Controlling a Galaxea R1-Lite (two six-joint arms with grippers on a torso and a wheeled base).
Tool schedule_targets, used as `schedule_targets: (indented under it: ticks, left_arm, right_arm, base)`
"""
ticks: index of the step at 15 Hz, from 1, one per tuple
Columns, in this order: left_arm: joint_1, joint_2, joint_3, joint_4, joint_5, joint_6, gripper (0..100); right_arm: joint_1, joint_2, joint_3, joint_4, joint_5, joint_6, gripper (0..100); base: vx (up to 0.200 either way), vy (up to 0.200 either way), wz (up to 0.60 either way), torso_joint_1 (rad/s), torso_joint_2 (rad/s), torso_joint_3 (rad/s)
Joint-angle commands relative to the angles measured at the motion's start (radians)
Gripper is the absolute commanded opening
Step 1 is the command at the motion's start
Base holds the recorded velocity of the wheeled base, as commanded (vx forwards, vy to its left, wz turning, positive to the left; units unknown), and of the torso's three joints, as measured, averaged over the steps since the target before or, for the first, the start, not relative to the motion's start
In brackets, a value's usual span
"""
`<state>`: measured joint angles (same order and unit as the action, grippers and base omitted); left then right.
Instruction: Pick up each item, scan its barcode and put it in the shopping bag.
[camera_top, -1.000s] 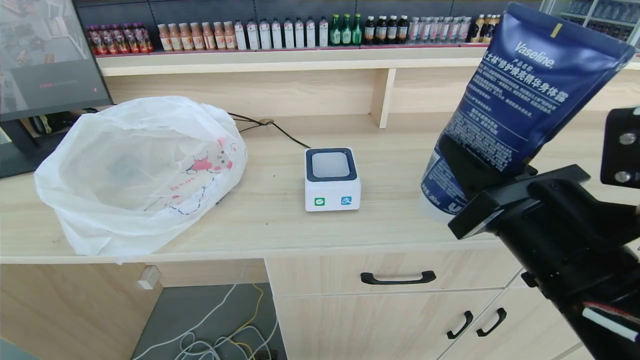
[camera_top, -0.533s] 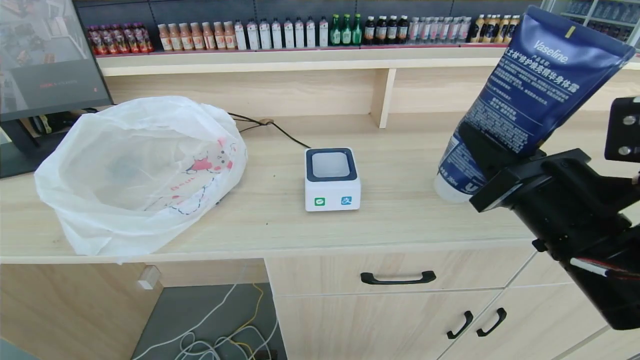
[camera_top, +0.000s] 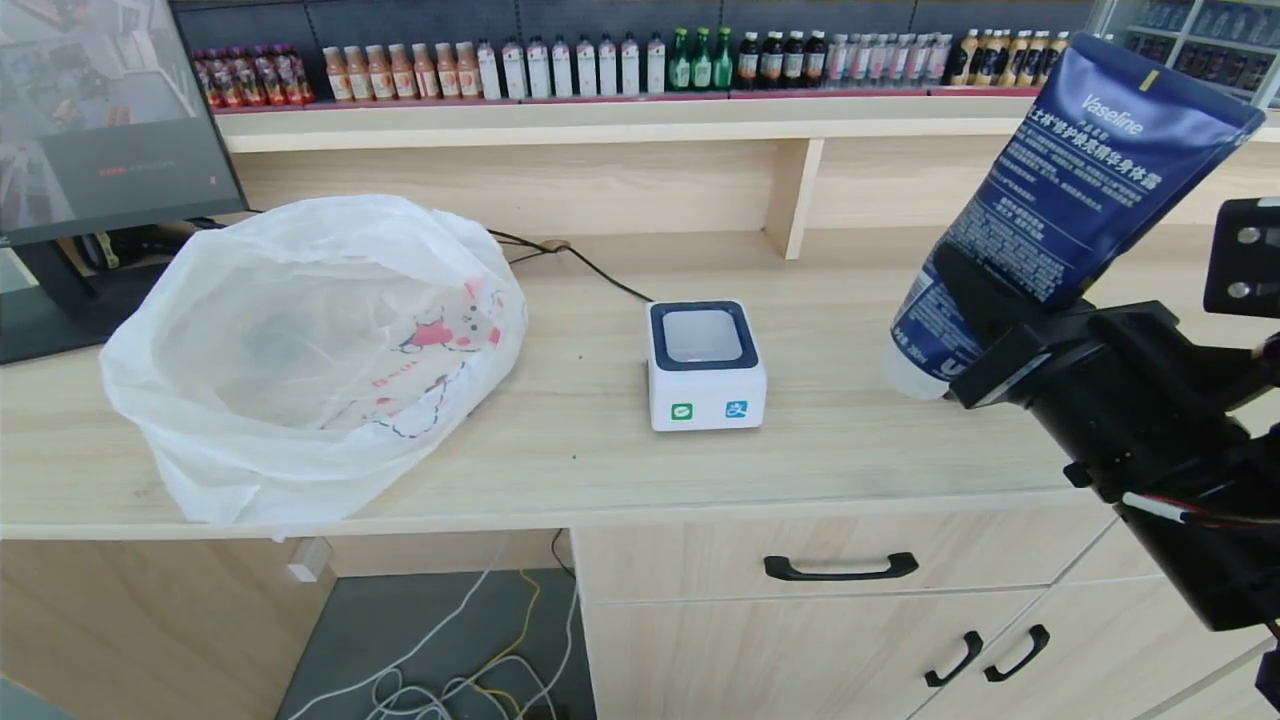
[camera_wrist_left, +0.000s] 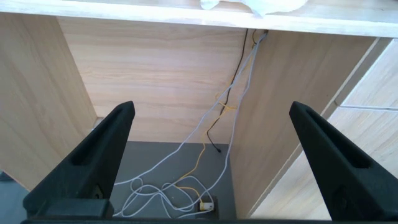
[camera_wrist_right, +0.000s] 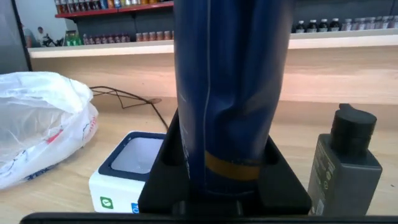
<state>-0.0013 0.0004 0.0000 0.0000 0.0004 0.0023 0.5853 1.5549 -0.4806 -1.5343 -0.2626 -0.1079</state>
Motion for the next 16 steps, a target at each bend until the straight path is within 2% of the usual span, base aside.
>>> schedule_targets:
  ticks: [1, 4, 5, 13, 16]
  left_arm:
    - [0.001, 0.000, 0.000, 0.000, 0.000, 0.001, 100]
    - [0.001, 0.000, 0.000, 0.000, 0.001, -0.001, 100]
    - [0.001, 0.000, 0.000, 0.000, 0.000, -0.001, 100]
    - [0.000, 0.000, 0.000, 0.000, 0.000, 0.002, 100]
    - [0.001, 0.000, 0.000, 0.000, 0.000, 0.002, 100]
  right_arm:
    - [-0.010, 0.007, -0.003, -0.001, -0.001, -0.001, 0]
    - [-0.009, 0.010, -0.026, -0.010, 0.005, 0.008, 0]
    - [-0.009, 0.007, 0.004, -0.010, 0.003, 0.010, 0]
    - [-0.012, -0.075, 0.033, 0.042, -0.010, -0.016, 0]
    - [-0.010, -0.072, 0.013, 0.042, -0.010, -0.125, 0]
  base:
    - [0.000, 0.200, 0.00, 0.002, 0.00, 0.012]
    - [0.000, 0.200, 0.00, 0.001, 0.00, -0.001]
    - [0.000, 0.200, 0.00, 0.002, 0.00, -0.002]
    - [0.000, 0.000, 0.00, 0.000, 0.00, 0.000]
    - [0.000, 0.000, 0.00, 0.000, 0.00, 0.000]
